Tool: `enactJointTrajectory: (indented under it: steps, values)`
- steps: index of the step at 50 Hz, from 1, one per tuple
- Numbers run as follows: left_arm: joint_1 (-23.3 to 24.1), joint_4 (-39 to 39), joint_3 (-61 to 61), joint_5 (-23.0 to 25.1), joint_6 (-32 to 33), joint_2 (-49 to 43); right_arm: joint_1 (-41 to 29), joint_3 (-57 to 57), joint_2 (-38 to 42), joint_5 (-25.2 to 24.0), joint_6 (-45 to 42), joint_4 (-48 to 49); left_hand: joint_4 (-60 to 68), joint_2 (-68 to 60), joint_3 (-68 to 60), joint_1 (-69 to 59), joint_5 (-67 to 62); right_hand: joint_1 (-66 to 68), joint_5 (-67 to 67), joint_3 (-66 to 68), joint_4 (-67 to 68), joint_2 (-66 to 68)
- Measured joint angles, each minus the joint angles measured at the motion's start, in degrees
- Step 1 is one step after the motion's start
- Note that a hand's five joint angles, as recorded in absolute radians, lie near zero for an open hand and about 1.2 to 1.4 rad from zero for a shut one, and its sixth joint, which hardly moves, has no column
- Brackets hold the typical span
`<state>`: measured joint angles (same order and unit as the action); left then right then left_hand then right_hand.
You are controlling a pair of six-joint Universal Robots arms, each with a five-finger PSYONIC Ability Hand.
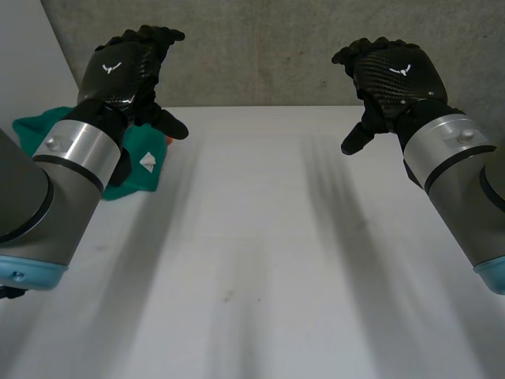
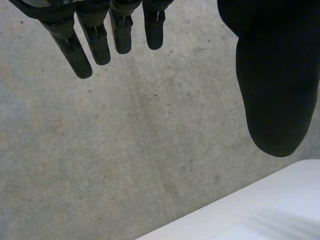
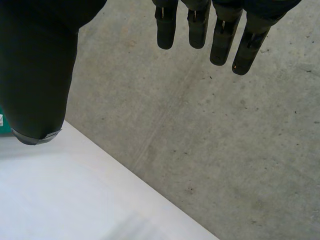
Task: Fold the laundry.
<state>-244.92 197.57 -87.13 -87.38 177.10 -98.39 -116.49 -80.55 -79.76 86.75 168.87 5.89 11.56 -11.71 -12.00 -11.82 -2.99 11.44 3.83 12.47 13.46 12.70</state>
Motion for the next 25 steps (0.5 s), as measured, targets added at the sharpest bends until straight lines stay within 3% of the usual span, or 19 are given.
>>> enactJointTrajectory:
  steps: [4,12,15,17,25]
  values:
    - [-0.56,-0.42,1.19,0.10,2.90,-1.37,0.00,0.22,0.27,-0.05,-0.24,-0.41,0.00,0.00,0.00,0.00,0.00,0.00,0.00,0.00,0.00,0.00]
    - [-6.35,-1.92,4.86,0.44,18.52,-8.60,-0.33,0.30,0.54,-0.42,-1.90,-3.06,0.00,0.00,0.00,0.00,0.00,0.00,0.00,0.00,0.00,0.00]
    - [-7.22,-1.97,5.43,0.60,20.38,-9.74,-0.38,0.21,0.60,-0.48,-2.26,-3.44,0.00,0.00,0.00,0.00,0.00,0.00,0.00,0.00,0.00,0.00]
    - [-11.74,-2.01,9.69,2.88,26.98,-16.72,-0.48,-0.36,1.43,-0.62,-3.09,-4.61,0.00,0.00,0.00,0.00,0.00,0.00,0.00,0.00,0.00,0.00]
    - [-20.18,-2.10,23.31,9.80,33.61,-33.40,-0.22,-2.17,3.46,-0.66,-3.37,-6.76,0.00,0.00,0.00,0.00,0.00,0.00,0.00,0.00,0.00,0.00]
